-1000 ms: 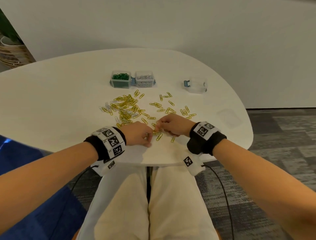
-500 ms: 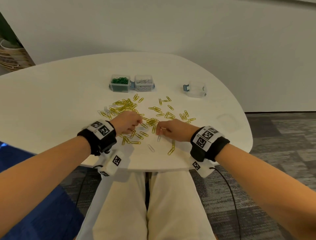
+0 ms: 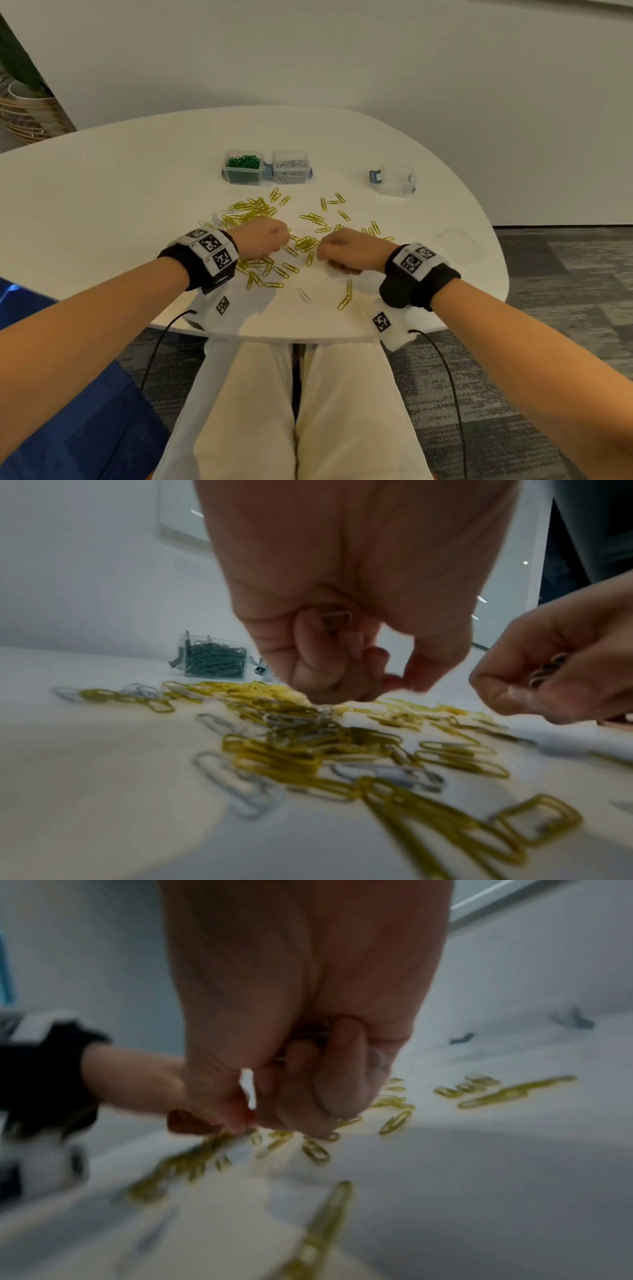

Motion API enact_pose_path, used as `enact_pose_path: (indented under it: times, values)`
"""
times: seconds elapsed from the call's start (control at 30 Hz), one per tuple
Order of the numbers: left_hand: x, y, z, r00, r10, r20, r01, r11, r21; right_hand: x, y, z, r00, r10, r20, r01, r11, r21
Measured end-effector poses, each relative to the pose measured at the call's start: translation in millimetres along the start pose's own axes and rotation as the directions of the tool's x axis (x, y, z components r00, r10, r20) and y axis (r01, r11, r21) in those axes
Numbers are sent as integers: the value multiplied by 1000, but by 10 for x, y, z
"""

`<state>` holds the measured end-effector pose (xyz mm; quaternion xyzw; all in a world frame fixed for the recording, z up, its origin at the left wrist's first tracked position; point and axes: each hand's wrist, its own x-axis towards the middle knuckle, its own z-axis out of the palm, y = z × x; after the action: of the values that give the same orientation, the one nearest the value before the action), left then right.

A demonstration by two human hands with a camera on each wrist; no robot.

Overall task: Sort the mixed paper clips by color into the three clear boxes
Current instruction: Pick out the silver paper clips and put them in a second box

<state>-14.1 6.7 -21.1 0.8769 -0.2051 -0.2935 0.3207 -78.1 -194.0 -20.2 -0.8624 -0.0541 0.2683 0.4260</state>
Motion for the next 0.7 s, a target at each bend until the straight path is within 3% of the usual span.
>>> enact_pose_path:
  times: [0.03,0.07,0.1,0.13,0.17,0.23,0.27,0.3,0.33,0.37,0.4,0.47,0.7]
  values:
    - [-21,-7,10,997,-26,69,46,954,-297,-15,9,-16,999,-18,49,-1,930,368]
    - [-43,-31,27,990,-15,140,89,837,-540,-30,19,-32,992,-75,103,-12,750,661]
    - [-62,-60,47,981,20,192,121,712,-692,-43,34,-44,982,-143,124,-23,563,826]
    - [-89,-77,79,972,56,228,145,620,-771,-53,50,-44,973,-195,121,-27,424,905]
    - [-104,-86,113,965,81,251,164,564,-809,-54,70,-41,968,-225,109,-25,344,939]
    - [-123,-39,165,963,56,265,191,554,-811,-34,131,-42,971,-221,94,-29,279,960]
    - [-122,-2,189,970,25,240,167,647,-744,-9,166,-51,977,-190,94,-39,275,961]
    - [-129,43,212,984,3,180,105,804,-585,8,202,-66,986,-139,95,-53,275,960]
    - [-148,88,232,994,22,108,14,945,-326,19,234,-91,992,-82,98,-73,269,960]
    - [-155,117,255,992,94,80,-92,995,-36,18,256,-125,994,-33,103,-92,256,962]
    - [-165,139,286,980,164,111,-183,964,191,7,275,-162,994,0,112,-109,239,965]
    - [-206,168,342,958,199,208,-268,878,396,-35,290,-219,990,21,140,-142,204,969]
    - [-171,129,425,952,194,237,-286,838,465,-48,353,-157,985,53,167,-174,193,966]
